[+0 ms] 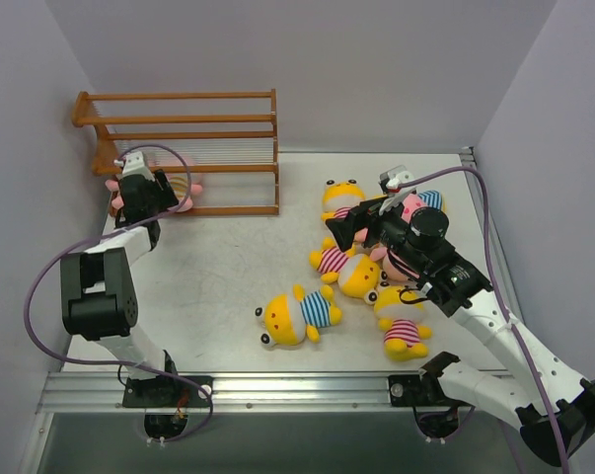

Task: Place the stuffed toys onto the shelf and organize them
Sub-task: Place the stuffed toy onto shelf

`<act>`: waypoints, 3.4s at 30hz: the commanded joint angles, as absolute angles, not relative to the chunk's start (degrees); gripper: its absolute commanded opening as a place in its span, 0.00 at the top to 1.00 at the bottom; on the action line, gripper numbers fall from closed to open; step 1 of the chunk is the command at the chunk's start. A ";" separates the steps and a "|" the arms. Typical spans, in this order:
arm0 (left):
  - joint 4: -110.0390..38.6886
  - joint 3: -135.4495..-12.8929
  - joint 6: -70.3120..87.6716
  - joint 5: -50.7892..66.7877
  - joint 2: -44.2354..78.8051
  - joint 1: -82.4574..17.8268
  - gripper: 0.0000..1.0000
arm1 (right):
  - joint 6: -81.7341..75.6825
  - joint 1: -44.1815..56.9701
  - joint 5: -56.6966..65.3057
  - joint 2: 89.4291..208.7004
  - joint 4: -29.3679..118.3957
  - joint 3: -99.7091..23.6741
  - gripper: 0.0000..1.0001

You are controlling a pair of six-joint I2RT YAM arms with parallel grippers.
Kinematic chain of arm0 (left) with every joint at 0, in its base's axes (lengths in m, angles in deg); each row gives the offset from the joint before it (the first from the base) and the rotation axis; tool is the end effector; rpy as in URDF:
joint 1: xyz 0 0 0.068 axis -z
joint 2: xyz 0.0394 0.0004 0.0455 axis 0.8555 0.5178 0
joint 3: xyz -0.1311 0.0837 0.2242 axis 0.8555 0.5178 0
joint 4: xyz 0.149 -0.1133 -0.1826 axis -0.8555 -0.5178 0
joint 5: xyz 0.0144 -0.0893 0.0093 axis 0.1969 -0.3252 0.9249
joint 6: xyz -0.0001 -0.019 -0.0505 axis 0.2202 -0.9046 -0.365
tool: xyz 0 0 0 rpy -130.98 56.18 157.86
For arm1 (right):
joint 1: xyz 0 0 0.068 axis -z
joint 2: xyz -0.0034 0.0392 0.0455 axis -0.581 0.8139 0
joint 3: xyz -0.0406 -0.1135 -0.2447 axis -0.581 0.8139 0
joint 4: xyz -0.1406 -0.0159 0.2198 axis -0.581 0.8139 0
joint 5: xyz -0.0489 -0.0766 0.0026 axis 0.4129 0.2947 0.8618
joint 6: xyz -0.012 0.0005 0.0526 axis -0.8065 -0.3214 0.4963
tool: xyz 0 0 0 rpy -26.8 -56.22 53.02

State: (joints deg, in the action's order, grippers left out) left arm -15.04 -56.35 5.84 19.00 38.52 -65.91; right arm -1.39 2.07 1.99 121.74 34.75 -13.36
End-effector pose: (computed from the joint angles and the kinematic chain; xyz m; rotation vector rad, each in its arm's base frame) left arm 0.3723 0.0481 0.2185 -0.3885 1.8721 -0.0407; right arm 0.1802 0.1263 0.3866 -0.4657 1.4281 0.7194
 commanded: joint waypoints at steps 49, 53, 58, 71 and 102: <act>-3.33 -55.44 -33.44 14.50 46.65 -71.04 0.98 | -2.19 1.59 2.19 120.54 32.93 -14.41 0.02; -3.33 -54.48 -33.62 15.82 46.03 -71.03 0.98 | -2.28 1.60 2.19 120.72 33.11 -14.42 0.02; -3.68 -53.33 -33.09 15.82 44.80 -71.03 0.98 | -2.28 1.68 2.19 120.72 33.02 -14.50 0.02; -6.05 -54.30 -30.89 16.44 43.48 -71.21 0.78 | -2.28 1.60 2.01 120.63 33.20 -14.41 0.02; -10.00 -54.74 -26.95 16.53 37.24 -71.21 0.28 | -2.28 1.51 2.54 121.68 34.69 -16.17 0.02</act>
State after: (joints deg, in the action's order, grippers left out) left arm -9.42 -53.46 -29.19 16.45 40.31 -71.24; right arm -1.61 2.05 2.03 121.74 35.69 -13.39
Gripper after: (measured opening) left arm 0.708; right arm 0.983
